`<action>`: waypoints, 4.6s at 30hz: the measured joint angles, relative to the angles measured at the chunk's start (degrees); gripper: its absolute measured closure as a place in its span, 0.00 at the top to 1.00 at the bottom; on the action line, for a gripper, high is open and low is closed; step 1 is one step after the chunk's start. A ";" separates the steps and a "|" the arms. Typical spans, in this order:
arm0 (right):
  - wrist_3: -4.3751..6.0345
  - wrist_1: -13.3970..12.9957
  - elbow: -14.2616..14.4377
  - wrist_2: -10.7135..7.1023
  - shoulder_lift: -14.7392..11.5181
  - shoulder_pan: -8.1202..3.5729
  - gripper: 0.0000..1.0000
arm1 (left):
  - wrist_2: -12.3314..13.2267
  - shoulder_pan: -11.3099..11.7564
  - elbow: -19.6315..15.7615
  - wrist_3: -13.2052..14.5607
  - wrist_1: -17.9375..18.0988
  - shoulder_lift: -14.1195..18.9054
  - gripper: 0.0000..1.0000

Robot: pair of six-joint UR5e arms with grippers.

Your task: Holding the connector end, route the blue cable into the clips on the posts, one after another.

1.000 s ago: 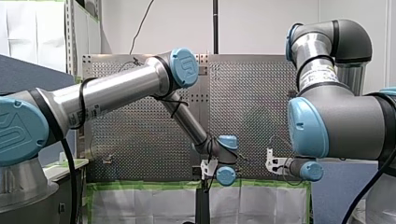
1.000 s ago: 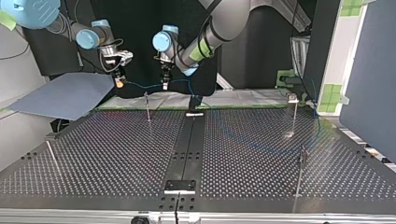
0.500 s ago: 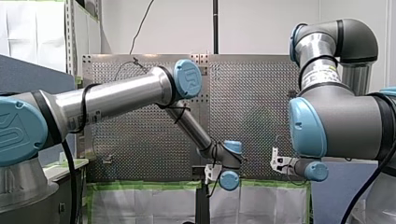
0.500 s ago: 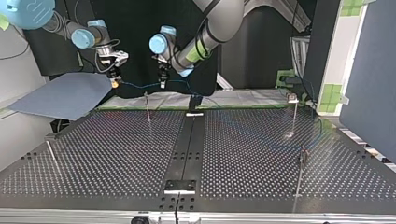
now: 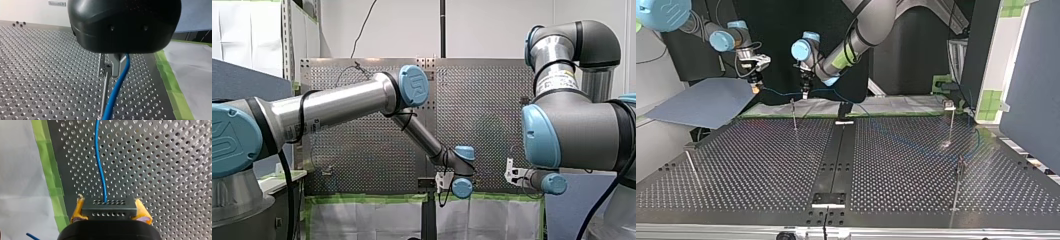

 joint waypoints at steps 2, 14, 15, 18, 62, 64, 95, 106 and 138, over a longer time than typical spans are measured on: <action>0.14 0.00 -0.03 0.06 0.04 -0.33 0.00 | -0.03 -0.01 0.00 -0.16 0.05 0.00 0.00; 0.34 -0.37 -0.24 -0.97 0.11 -1.37 0.00 | 0.20 0.27 0.03 -0.36 1.30 -0.01 0.00; 0.09 -0.38 -0.24 -1.21 0.11 -1.33 0.00 | 0.21 0.29 0.03 -0.37 1.38 -0.01 0.00; -0.58 -0.33 -0.25 -1.99 0.12 -1.14 0.00 | 0.25 0.27 0.03 -0.36 1.72 -0.02 0.00; -1.25 0.50 -0.25 -2.75 0.27 -0.65 0.00 | 2.39 1.18 0.73 -1.84 2.54 -0.06 0.00; -1.23 0.46 -0.25 -2.75 0.27 -0.71 0.00 | 2.45 1.24 0.73 -1.87 2.54 -0.07 0.00; -3.58 2.12 -3.71 -2.43 3.28 -0.42 0.00 | 7.01 3.54 2.93 -3.29 2.40 -2.10 0.00; -3.67 3.49 -5.62 -2.46 3.30 0.11 0.00 | 8.71 4.25 3.28 -3.50 2.79 -2.40 0.00; -3.61 6.92 -12.33 -2.48 3.33 1.54 0.00 | 14.69 8.77 8.00 -7.28 0.66 -4.64 0.00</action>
